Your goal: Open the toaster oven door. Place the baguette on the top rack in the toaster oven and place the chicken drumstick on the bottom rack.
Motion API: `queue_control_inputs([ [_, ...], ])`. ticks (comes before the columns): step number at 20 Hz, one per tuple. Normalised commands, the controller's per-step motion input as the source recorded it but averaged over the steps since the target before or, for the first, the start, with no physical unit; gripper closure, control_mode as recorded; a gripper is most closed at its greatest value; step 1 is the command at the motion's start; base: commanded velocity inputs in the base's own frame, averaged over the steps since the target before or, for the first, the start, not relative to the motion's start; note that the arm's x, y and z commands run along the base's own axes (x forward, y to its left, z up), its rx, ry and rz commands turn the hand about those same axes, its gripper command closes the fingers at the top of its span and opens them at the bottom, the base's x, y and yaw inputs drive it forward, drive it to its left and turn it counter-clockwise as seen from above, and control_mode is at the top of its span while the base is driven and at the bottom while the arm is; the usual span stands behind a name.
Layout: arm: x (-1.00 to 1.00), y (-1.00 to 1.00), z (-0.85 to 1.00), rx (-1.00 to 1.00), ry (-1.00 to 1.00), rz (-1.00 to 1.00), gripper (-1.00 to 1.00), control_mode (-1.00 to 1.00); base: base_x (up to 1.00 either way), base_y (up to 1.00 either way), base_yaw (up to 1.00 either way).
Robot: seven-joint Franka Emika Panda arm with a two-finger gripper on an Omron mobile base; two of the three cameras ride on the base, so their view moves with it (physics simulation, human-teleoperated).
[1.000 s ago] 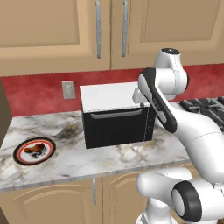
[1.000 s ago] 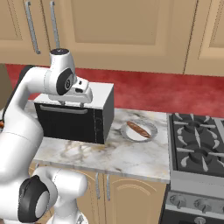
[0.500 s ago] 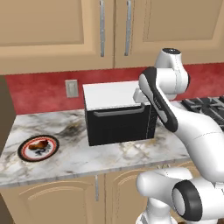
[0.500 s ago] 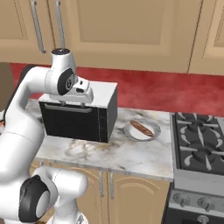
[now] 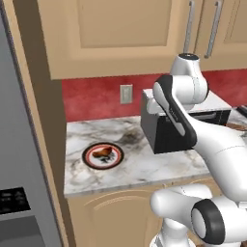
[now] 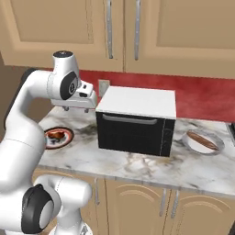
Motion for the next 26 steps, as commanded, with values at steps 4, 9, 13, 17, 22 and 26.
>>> queue_control_inputs([
  [4,0.00,0.00,0.00,0.00,0.00,0.00,-1.00,1.00,0.01,0.76,0.00],
  [9,0.00,0.00,0.00,0.00,0.00,0.00,-1.00,1.00,0.22,0.18,0.00],
  [13,0.00,0.00,0.00,0.00,0.00,0.00,-1.00,1.00,0.14,0.00,0.00],
  [17,0.00,0.00,0.00,0.00,0.00,0.00,-1.00,1.00,0.06,0.00,0.00],
  [22,0.00,0.00,0.00,0.00,0.00,0.00,-1.00,1.00,0.00,0.00,0.00],
  [26,0.00,0.00,0.00,0.00,0.00,0.00,-1.00,1.00,0.00,0.00,0.00],
])
